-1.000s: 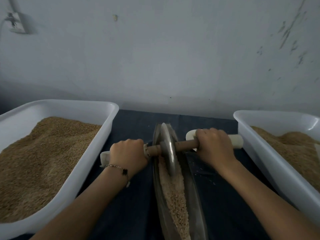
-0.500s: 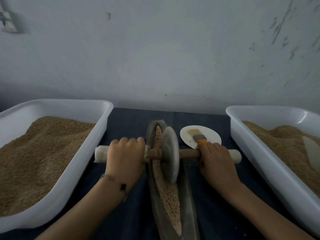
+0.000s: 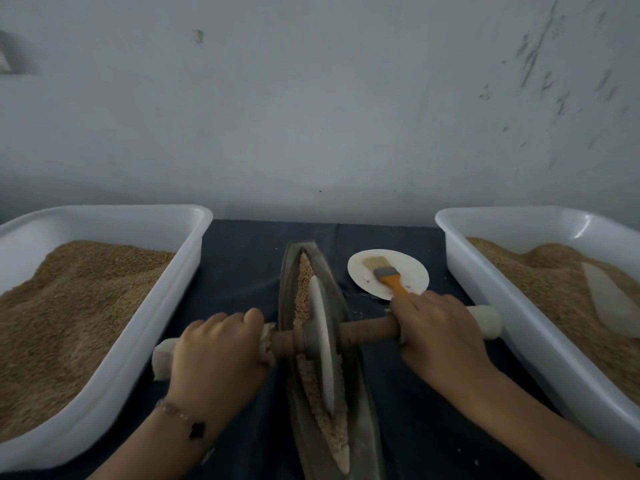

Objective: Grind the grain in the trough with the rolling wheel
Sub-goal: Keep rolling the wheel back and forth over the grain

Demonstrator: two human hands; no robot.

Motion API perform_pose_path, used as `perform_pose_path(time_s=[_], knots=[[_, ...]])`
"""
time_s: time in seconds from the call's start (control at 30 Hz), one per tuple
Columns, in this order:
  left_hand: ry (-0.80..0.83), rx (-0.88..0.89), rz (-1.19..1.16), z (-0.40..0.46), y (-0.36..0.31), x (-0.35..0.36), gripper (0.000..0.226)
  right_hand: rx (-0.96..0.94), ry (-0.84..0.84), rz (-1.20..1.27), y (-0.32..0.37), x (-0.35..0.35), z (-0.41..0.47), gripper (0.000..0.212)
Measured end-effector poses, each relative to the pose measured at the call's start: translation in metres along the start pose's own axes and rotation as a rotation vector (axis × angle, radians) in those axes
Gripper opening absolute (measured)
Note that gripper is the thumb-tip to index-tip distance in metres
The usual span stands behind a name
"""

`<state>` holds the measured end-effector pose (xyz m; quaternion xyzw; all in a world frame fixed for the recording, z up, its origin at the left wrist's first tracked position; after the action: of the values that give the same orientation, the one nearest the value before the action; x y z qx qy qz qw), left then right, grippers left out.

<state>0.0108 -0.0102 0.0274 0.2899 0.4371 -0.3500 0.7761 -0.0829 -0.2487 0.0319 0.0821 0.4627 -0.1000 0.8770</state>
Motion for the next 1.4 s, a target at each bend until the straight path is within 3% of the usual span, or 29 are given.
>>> perform_pose_path(time_s=[0.17,0.37,0.6,0.77,0.93,1.1,1.4], knots=[[0.072,-0.188,0.087,0.039,0.036,0.030,0.035,0.059,-0.003,-0.080,0.008,0.038,0.058,0.019],[0.136,-0.220,0.093,0.087,0.057,0.037,0.028,0.117,0.039,-0.080,0.001,0.071,0.104,0.008],[0.221,-0.264,0.012,0.080,0.060,0.038,0.025,0.056,-0.125,-0.064,0.010,0.063,0.098,0.022],[0.274,-0.262,-0.030,0.054,0.043,0.028,0.023,0.060,-0.070,-0.062,0.010,0.050,0.070,0.014],[0.298,-0.217,0.007,0.016,0.017,0.005,0.028,-0.018,-0.066,-0.077,0.008,0.013,0.018,0.037],[0.255,-0.146,0.052,-0.013,-0.003,-0.018,0.023,-0.010,-0.023,-0.047,0.002,-0.015,-0.014,0.037],[0.231,-0.189,0.059,0.012,0.016,0.006,0.029,0.033,-0.036,-0.027,0.006,0.013,0.015,0.034]])
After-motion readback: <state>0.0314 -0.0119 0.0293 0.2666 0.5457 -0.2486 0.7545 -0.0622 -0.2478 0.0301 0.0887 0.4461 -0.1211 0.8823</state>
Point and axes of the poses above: each hand's wrist, its own z-axis towards the middle knuckle, its own x-axis out of the palm, y = z × x, the point moved 1 cm from there along z, towards the middle knuckle, and after that the axes turned 13 degrees about x, right-handed, at the moved point
